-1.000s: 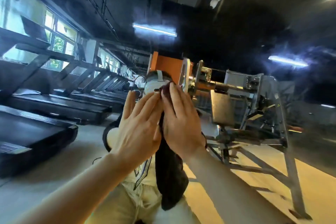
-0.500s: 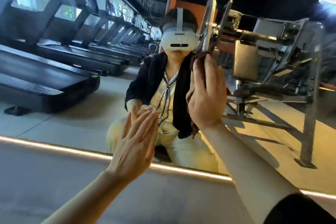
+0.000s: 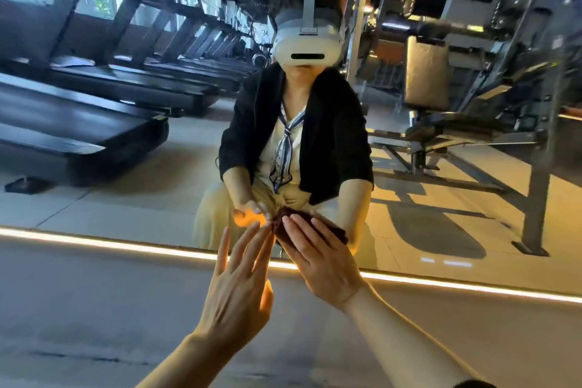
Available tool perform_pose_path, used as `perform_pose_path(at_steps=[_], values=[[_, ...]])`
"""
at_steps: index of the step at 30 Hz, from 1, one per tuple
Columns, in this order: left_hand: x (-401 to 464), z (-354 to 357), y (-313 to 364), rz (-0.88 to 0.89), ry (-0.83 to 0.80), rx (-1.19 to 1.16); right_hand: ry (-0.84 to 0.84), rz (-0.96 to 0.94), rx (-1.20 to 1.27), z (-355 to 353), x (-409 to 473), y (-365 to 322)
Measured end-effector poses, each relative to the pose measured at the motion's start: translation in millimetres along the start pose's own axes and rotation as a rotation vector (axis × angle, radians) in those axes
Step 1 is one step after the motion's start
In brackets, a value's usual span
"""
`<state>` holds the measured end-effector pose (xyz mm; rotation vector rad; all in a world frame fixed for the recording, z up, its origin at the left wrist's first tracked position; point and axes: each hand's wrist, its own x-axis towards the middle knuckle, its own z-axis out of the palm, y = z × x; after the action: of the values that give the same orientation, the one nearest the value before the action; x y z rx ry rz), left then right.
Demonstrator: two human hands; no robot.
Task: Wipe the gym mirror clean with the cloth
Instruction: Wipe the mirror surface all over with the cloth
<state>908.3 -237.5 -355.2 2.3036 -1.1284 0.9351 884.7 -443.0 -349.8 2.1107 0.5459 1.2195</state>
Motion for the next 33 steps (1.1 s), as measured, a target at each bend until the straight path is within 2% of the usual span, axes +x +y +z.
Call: perform_pose_path(at_steps=[2, 4, 7, 9, 12, 13, 14, 16, 18, 19, 23, 25, 27, 28, 30, 32, 33], values=[[19, -12, 0, 0.079, 0.029, 0.009, 0.034, -0.03, -0.009, -13, 6, 37], [48, -28, -1, 0.167, 0.096, 0.023, 0.153, 0.101, -0.018, -29, 22, 91], [106, -55, 6, 0.297, 0.236, 0.052, 0.33, 0.403, -0.065, -66, 60, 177], [144, -77, 13, 0.345, 0.273, 0.058, 0.435, 0.633, -0.084, -90, 82, 225], [191, -111, 19, 0.366, 0.317, 0.152, 0.616, 1.084, -0.024, -106, 114, 234], [202, -122, 19, 0.364, 0.338, 0.186, 0.633, 1.133, -0.023, -101, 123, 218], [213, -130, 17, 0.361, 0.358, 0.208, 0.604, 1.095, -0.017, -93, 130, 197], [231, -148, 14, 0.373, 0.394, 0.236, 0.454, 0.807, -0.005, -77, 140, 161], [247, -165, 11, 0.401, 0.393, 0.273, 0.379, 0.58, -0.021, -78, 148, 174], [254, -173, 8, 0.411, 0.383, 0.299, 0.396, 0.573, -0.02, -87, 155, 196], [273, -194, -2, 0.422, 0.378, 0.386, 0.546, 0.926, -0.042, -122, 172, 277], [276, -203, -7, 0.418, 0.385, 0.388, 0.593, 1.032, -0.033, -120, 162, 279], [275, -211, -13, 0.403, 0.411, 0.405, 0.596, 1.04, -0.001, -111, 163, 256], [275, -214, -16, 0.406, 0.426, 0.414, 0.561, 0.984, 0.013, -106, 172, 242], [278, -220, -21, 0.419, 0.449, 0.426, 0.501, 0.725, 0.016, -102, 204, 229], [283, -225, -23, 0.421, 0.465, 0.437, 0.463, 0.448, -0.023, -111, 240, 240], [285, -228, -24, 0.426, 0.472, 0.447, 0.466, 0.374, -0.035, -116, 253, 253]])
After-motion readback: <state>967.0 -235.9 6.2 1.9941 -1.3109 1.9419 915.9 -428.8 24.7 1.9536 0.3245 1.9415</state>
